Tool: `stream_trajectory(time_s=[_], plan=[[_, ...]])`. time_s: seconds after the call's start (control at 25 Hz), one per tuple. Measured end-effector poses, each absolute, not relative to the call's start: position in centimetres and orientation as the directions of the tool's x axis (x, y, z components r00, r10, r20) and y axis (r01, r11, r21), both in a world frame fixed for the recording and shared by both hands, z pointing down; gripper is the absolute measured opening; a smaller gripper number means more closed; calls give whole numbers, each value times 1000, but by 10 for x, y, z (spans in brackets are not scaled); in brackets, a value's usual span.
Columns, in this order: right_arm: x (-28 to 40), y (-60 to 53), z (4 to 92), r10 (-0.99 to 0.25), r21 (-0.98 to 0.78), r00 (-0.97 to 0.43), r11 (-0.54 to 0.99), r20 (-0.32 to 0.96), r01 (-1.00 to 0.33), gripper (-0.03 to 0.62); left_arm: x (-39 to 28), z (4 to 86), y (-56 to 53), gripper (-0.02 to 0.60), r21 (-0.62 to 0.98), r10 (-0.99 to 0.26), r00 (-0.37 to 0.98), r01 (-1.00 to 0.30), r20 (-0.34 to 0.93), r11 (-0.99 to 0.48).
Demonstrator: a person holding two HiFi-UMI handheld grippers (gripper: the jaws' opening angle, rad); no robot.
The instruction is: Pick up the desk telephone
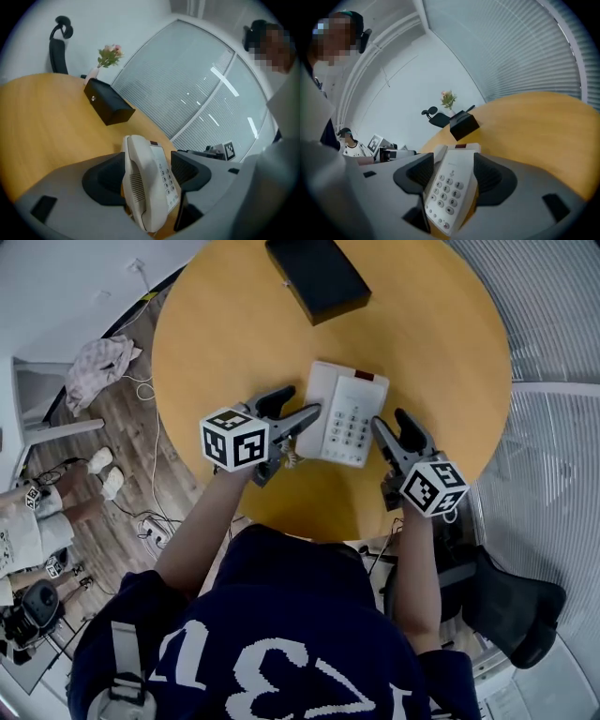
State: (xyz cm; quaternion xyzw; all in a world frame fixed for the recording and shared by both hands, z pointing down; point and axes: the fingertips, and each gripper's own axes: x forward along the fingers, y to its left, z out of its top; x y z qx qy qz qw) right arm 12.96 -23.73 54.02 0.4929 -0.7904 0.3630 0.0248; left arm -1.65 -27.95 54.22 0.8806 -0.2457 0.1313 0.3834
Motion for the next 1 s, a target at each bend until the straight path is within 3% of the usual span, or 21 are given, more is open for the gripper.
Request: stream_trajectory(time_s=[0.36, 0.64, 0.92, 1.0], plan=[[117, -229, 605, -621, -701, -631, 177, 464, -691, 258, -3, 586, -260, 304, 722, -95, 873, -453, 479, -523], [110, -235, 610, -614, -809, -683, 118, 396, -575, 258, -1, 591, -273, 304, 756, -62, 875, -449, 481, -476], [115, -240, 620, -601, -818, -674, 56, 430, -572, 255, 5, 593, -272, 304, 763, -16, 869, -443, 494, -471], [117, -240, 623, -602, -819, -668, 42, 437, -572, 219, 3, 594, -273, 304, 755, -32, 866, -452, 498, -475]])
